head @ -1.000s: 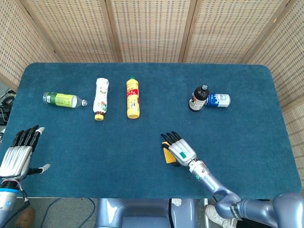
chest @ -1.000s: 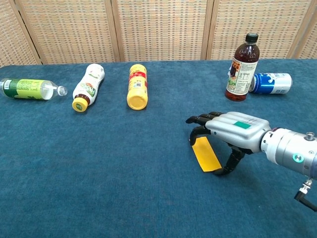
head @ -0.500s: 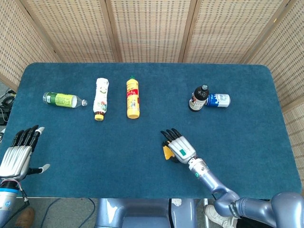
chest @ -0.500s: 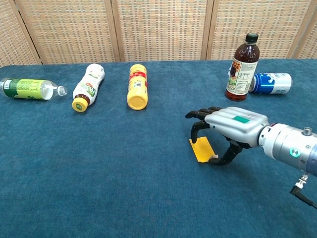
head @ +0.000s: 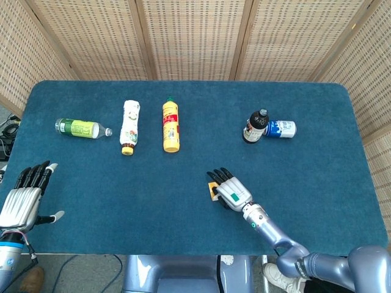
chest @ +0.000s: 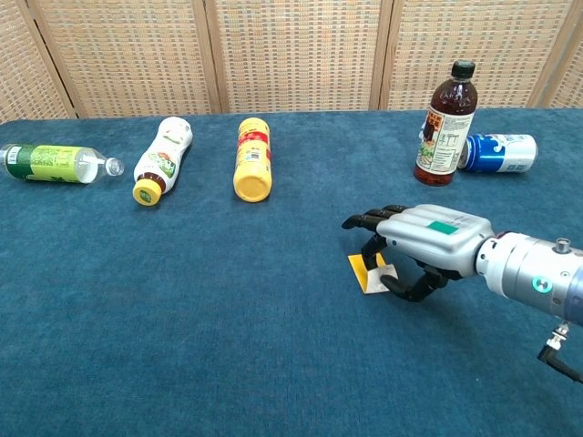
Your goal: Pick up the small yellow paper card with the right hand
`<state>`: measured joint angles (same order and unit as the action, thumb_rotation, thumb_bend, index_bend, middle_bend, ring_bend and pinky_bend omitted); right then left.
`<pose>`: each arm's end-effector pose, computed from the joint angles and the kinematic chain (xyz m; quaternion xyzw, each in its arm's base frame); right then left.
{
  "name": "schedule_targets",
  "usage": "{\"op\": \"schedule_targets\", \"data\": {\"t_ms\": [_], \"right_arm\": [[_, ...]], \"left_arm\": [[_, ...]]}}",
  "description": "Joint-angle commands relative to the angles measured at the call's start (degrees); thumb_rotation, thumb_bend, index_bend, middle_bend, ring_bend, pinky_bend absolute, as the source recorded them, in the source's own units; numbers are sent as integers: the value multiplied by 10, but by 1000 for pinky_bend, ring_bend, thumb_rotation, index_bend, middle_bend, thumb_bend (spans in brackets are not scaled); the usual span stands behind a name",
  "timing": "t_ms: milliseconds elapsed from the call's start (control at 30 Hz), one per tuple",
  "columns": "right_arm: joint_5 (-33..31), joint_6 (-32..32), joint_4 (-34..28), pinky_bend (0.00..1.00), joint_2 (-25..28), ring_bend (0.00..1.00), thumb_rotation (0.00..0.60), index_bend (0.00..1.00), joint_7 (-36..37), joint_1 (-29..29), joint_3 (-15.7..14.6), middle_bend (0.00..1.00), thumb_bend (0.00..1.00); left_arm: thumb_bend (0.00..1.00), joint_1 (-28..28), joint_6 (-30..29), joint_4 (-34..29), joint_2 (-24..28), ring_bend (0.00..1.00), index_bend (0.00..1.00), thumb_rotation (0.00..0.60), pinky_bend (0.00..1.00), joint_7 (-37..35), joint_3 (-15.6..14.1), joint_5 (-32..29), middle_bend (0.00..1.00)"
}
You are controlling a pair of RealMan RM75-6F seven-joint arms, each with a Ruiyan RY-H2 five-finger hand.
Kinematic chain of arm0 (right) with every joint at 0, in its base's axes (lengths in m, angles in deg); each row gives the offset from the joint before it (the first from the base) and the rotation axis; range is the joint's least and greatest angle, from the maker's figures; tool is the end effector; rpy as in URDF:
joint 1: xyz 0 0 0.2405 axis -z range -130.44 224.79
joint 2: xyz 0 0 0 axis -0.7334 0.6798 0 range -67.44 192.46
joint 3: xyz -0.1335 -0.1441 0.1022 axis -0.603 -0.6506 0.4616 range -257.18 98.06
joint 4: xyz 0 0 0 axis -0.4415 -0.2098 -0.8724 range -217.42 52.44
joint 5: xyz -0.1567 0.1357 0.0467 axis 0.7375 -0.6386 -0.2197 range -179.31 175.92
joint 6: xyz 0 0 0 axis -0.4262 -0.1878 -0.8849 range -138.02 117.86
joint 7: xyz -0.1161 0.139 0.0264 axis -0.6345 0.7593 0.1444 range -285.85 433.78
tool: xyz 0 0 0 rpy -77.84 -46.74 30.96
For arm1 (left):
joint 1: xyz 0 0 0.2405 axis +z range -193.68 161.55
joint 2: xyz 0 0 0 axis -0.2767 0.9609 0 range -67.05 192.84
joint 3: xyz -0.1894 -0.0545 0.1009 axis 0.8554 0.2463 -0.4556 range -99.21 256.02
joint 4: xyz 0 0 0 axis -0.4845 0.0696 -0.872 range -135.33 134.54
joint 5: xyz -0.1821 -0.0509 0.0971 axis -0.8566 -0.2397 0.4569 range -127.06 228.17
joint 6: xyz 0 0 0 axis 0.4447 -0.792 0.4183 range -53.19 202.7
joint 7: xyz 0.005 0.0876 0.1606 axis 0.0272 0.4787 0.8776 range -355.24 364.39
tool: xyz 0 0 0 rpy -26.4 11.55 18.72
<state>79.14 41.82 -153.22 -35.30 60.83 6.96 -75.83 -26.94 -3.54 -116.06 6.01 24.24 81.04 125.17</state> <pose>-0.1309 -0.3221 -0.0941 0.8179 -0.3086 0.3347 0.3518 -0.2211 0.2298 0.1269 -0.6234 -0.4205 -0.3263 0.5727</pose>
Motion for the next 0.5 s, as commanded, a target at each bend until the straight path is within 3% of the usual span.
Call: {"op": "schedule_targets", "data": {"t_ms": [33, 300, 500], "right_arm": [[3, 6, 7, 0, -4, 0, 600, 798, 10, -2, 6, 47, 593], [4, 20, 12, 0, -1, 0, 600, 807, 31, -25, 47, 52, 579], [-2, 50, 9, 0, 18, 0, 600, 808, 21, -53, 109, 52, 572]], "left_arm": [[0, 0, 0, 0, 0, 0, 0, 600, 0, -1, 0, -1, 0], [0, -1, 1, 0, 3, 0, 0, 600, 0, -6, 2, -4, 0], [0, 0, 1, 0, 9, 0, 0, 600, 0, -19, 4, -5, 0]]}}
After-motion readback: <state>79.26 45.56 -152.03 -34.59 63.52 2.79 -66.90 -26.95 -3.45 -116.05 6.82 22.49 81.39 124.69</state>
